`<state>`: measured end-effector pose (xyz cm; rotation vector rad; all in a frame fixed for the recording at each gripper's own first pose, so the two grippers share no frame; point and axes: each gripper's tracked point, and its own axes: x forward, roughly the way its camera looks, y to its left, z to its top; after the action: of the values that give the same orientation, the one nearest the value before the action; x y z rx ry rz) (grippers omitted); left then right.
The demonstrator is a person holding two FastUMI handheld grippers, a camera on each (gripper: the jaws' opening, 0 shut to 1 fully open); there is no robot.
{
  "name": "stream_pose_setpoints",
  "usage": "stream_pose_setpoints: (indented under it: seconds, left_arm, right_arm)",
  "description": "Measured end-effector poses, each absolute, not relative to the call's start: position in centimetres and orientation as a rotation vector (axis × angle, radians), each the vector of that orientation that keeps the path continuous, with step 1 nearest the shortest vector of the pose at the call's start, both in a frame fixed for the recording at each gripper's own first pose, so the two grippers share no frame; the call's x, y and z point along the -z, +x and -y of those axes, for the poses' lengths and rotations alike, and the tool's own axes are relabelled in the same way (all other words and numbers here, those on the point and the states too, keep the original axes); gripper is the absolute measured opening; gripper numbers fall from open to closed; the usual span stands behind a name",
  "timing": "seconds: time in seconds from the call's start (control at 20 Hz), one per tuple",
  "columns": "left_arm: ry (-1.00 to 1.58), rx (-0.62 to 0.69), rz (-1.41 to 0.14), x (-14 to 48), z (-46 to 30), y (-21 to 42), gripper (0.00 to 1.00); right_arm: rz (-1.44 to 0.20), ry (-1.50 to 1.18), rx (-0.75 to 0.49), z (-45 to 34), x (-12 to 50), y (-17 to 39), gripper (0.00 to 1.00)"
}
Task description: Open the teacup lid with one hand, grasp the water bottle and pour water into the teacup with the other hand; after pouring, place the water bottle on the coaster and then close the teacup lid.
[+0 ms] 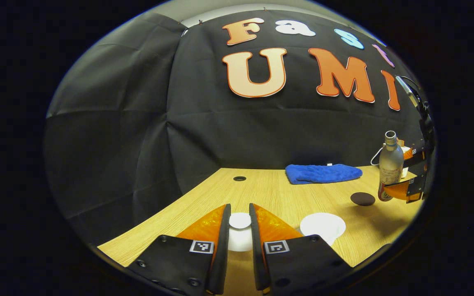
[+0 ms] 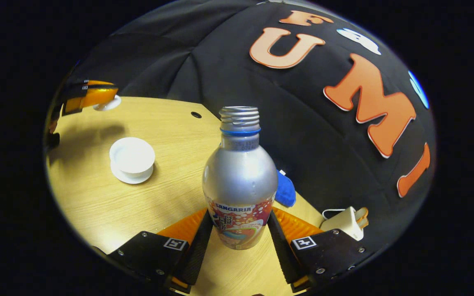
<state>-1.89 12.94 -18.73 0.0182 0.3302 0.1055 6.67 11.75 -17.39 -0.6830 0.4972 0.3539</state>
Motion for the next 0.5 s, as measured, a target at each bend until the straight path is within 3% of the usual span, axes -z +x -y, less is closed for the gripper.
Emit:
stream_pose_setpoints:
  seconds: [0.05, 0.1, 0.45, 0.5]
  left_arm:
    - [0.017, -0.112, -0.329, 18.7, -13.3, -2.0, 0.27]
    - [0.016, -0.115, -0.329, 18.7, -13.6, -2.3, 0.31]
    - [0.005, -0.142, -0.335, 19.0, -15.7, -3.4, 0.30]
    - [0.003, -0.146, -0.335, 19.1, -16.0, -3.5, 0.34]
  right_arm:
    - [-0.485, -0.718, -0.355, -11.9, 17.2, 6.9, 0.78]
    - [-0.474, -0.752, -0.355, -12.1, 17.0, 7.2, 0.78]
    - [-0.398, -0.985, -0.346, -13.2, 16.2, 8.3, 0.78]
    - [-0.391, -1.012, -0.344, -13.1, 16.1, 8.3, 0.78]
